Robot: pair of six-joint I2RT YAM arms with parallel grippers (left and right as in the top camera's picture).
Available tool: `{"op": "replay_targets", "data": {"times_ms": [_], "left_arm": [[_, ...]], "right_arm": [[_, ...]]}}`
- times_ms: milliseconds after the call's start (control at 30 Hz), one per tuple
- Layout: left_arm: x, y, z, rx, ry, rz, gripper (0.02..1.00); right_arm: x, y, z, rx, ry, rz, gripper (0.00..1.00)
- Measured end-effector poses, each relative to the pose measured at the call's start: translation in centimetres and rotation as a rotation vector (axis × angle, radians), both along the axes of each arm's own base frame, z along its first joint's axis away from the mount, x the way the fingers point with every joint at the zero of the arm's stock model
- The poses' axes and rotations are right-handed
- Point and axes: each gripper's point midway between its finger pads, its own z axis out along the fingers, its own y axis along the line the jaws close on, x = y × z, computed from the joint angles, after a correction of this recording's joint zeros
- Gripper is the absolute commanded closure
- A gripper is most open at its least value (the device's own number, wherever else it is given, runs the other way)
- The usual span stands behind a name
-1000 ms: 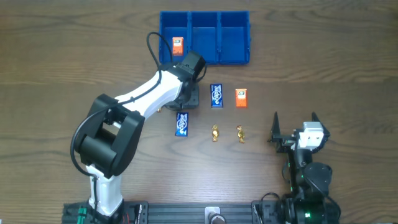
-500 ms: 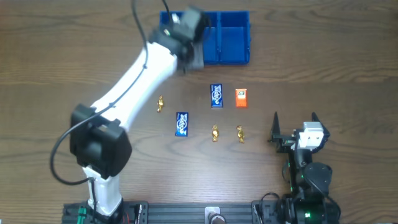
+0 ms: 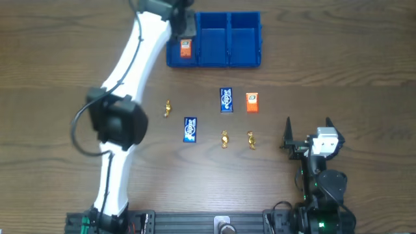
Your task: Sort Candies Into Trays
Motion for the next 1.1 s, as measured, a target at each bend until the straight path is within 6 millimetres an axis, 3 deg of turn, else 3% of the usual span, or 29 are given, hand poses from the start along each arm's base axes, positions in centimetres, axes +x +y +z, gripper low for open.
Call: {"op": "replay_targets", "data": {"times_ms": [100,167,500,567,700,767,967,1100], "left_arm": [[-0.1,-0.2,-3.0,0.011,0.058,-0.008,0.665],[-0.2,-0.2,-3.7,0.015,0.073,-0.008,0.665],[0.3,-0.3,-2.9,0.006,0.05,-0.006,0.645],[0.3,-0.3,-2.9,0.006,0.05,-0.006,0.575],[0.3,-0.2,-2.9,0.012,0.049,-0.019,0.286],[0.3,-0.2,-2.9,0.014,0.049,-0.024,0.231],[0.2,-0.6,-2.0,0.013,0.04,-0.032,0.194],[-1.1,-2.8,-0.2,0.008,0.022,-0.033,0.185]], "right_arm": [[0.0,0.0,0.0,0.0,0.0,0.0,0.003],[0.0,0.0,0.0,0.0,0.0,0.0,0.003],[0.0,0.0,0.0,0.0,0.0,0.0,0.003],[0.0,0.0,0.0,0.0,0.0,0.0,0.003],[0.0,0.0,0.0,0.0,0.0,0.0,0.003],[0.0,0.0,0.0,0.0,0.0,0.0,0.003],[0.0,0.0,0.0,0.0,0.0,0.0,0.003],[0.0,0.0,0.0,0.0,0.0,0.0,0.003]]}}
